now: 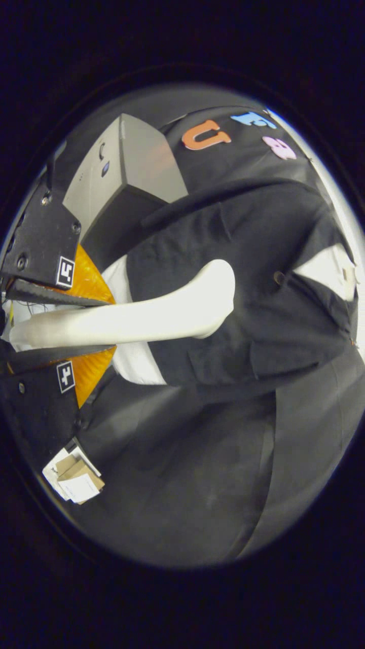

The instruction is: Iron the clothes twice with a garment steamer, once on the left side and once on the right side.

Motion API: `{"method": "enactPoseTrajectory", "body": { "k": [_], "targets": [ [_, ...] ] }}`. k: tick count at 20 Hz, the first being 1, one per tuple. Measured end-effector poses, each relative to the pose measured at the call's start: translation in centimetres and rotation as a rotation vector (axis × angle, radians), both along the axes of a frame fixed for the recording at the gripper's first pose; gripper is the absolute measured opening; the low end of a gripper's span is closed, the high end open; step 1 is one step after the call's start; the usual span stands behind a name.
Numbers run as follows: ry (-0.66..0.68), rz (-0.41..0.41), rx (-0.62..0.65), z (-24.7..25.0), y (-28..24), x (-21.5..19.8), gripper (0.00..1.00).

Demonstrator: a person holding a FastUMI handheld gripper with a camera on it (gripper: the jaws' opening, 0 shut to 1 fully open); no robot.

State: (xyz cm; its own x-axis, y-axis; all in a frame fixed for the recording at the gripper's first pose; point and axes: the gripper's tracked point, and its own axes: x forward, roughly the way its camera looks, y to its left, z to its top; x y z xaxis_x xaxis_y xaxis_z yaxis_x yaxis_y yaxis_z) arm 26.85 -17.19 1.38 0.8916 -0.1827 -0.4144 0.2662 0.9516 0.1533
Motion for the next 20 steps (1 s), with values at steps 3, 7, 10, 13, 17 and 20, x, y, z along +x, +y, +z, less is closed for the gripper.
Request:
{"method": "enactPoseTrajectory", "body": {
  "k": [3,7,10,13,17,20],
  "targets": [
    [-0.081,-0.053,0.032,3.8,-4.0,-0.9,0.40],
    [-0.196,-0.122,0.052,9.4,-9.0,0.3,0.40],
    [-0.281,-0.135,0.055,14.2,-11.5,1.8,0.40],
    [-0.361,-0.129,0.061,19.2,-12.5,3.4,0.39],
    [-0.428,-0.099,0.047,23.9,-12.2,6.0,0.39],
    [-0.462,-0.096,0.001,26.2,-11.6,6.4,0.39]
  ]
}}
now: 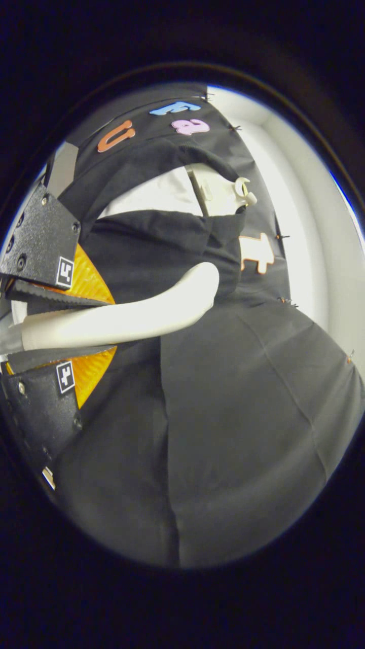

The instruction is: Iron the clothes twice with a garment steamer, once on the left side and once on the right side.

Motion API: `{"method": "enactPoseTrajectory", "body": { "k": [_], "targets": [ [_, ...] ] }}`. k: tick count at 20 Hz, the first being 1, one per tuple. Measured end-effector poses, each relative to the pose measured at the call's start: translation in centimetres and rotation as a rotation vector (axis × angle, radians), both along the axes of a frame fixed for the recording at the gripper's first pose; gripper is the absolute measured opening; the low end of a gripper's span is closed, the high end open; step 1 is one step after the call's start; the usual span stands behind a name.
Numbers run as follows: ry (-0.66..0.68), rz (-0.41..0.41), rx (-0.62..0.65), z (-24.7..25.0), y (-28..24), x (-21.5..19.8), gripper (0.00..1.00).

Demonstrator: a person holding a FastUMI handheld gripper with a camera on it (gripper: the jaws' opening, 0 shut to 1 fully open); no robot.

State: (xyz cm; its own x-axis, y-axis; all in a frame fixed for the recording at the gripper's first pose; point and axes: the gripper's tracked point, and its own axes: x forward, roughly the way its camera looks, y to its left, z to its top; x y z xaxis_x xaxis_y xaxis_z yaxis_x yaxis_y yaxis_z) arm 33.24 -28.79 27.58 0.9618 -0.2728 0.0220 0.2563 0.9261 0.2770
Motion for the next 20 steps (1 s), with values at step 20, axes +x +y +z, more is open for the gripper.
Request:
{"method": "enactPoseTrajectory", "body": {
  "k": [20],
  "targets": [
    [0.117,-0.061,-0.171,-5.5,4.7,2.5,0.39]
  ]
}}
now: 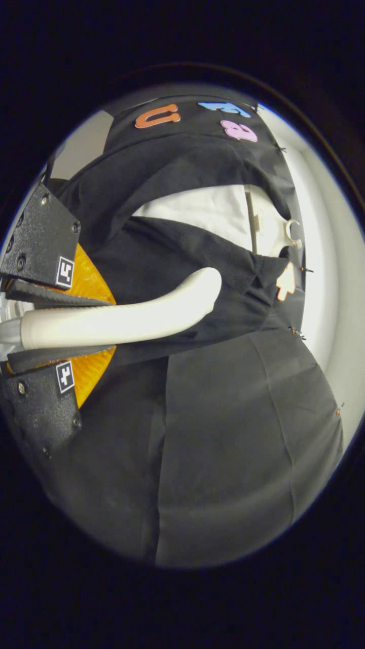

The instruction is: Iron the clothes twice with a garment steamer, once on the left side and once on the right side.

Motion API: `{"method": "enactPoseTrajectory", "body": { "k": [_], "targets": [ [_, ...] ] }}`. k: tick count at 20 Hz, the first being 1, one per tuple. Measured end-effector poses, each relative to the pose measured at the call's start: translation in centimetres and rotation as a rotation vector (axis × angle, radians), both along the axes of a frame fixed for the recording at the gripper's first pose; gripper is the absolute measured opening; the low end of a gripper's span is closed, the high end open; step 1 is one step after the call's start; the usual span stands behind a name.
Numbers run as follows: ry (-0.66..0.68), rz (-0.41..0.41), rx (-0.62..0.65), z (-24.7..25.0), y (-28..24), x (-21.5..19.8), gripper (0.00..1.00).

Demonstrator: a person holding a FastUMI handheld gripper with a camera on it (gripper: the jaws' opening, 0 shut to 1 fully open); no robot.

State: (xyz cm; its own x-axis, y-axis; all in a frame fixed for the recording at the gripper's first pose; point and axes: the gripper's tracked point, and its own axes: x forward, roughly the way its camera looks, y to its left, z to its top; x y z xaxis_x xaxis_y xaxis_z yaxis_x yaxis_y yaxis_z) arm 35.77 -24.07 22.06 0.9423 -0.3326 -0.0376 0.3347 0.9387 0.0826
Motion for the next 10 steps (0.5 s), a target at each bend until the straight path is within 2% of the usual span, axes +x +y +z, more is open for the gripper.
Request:
{"method": "enactPoseTrajectory", "body": {
  "k": [10],
  "targets": [
    [0.113,0.002,-0.006,-5.9,2.4,-0.4,0.39]
  ]
}}
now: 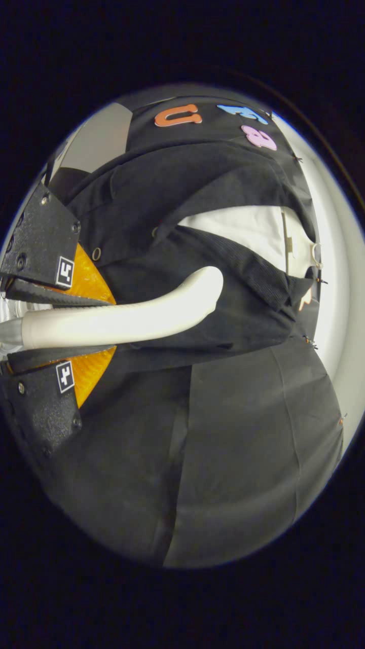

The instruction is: Iron the clothes twice with a garment steamer, once on the left side and once on the right side.

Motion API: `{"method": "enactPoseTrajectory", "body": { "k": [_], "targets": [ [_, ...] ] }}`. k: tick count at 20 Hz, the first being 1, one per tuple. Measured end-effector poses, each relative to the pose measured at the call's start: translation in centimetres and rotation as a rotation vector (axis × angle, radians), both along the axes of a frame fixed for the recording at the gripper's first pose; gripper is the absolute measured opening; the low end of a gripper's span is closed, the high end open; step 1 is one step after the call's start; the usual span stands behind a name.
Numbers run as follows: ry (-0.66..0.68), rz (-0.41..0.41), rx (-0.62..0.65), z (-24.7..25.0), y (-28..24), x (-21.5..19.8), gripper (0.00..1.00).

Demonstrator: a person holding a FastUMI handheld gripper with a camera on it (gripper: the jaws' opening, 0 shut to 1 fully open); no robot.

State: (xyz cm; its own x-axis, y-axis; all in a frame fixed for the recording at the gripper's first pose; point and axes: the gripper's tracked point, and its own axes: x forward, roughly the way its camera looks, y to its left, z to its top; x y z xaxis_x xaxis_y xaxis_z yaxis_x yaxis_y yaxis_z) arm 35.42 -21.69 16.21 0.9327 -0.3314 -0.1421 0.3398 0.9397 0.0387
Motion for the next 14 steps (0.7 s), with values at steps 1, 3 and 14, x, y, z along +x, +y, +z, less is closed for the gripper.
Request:
{"method": "enactPoseTrajectory", "body": {
  "k": [1,3,14],
  "targets": [
    [0.016,0.000,0.010,-0.9,0.1,-0.1,0.39],
    [0.046,0.000,0.017,-2.4,0.5,-0.3,0.39],
    [0.175,-0.001,0.027,-9.0,1.0,-0.6,0.39]
  ]
}}
